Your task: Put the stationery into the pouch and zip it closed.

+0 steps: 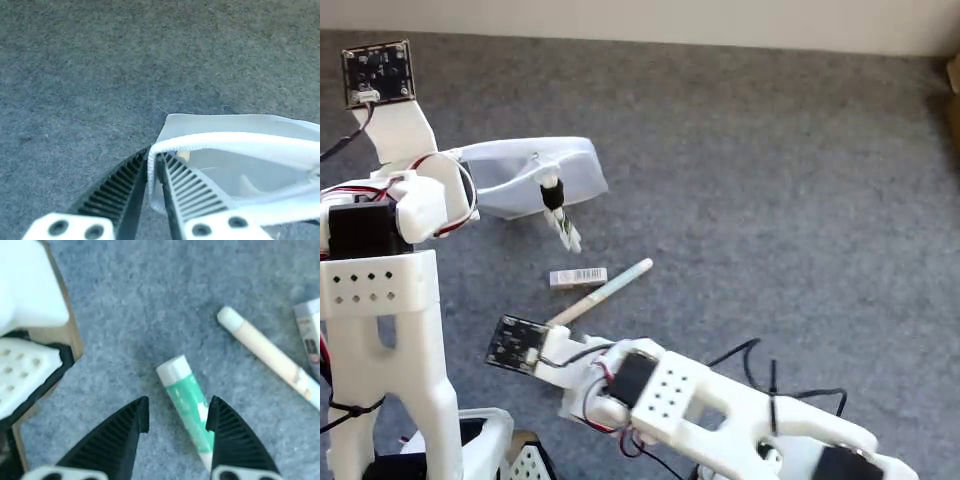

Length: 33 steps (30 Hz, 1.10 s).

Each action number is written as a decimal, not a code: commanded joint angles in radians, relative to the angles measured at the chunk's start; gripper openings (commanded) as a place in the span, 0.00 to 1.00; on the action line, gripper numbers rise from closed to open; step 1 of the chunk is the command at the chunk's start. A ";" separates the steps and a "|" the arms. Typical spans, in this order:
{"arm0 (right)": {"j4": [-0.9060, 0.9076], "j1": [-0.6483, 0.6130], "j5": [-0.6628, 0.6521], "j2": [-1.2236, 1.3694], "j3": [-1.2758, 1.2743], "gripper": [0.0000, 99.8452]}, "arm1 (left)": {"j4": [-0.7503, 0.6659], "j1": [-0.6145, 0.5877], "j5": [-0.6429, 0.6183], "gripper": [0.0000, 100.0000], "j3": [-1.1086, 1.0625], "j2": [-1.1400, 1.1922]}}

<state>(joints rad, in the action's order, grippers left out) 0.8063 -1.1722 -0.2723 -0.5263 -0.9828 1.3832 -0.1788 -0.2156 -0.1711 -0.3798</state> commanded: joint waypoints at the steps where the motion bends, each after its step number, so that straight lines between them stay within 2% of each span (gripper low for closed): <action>1: -0.091 0.002 -0.011 0.068 0.067 0.18 | 0.000 -0.008 -0.012 0.01 -0.051 0.038; 9: -0.131 0.051 -0.011 0.220 0.076 0.18 | 0.000 -0.008 -0.012 0.01 -0.053 0.038; 19: -0.131 0.054 -0.011 0.317 0.076 0.18 | 0.000 -0.008 -0.012 0.01 -0.054 0.038; 25: -0.131 0.081 -0.011 0.318 0.076 0.08 | 0.000 -0.008 -0.012 0.01 -0.054 0.038; 33: -0.131 0.085 -0.003 0.314 0.076 0.02 | 0.000 -0.008 -0.012 0.01 -0.054 0.038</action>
<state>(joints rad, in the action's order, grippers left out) 0.6774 -1.0940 -0.2754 -0.2179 -0.9352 1.3832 -0.1788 -0.2156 -0.1741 -0.3798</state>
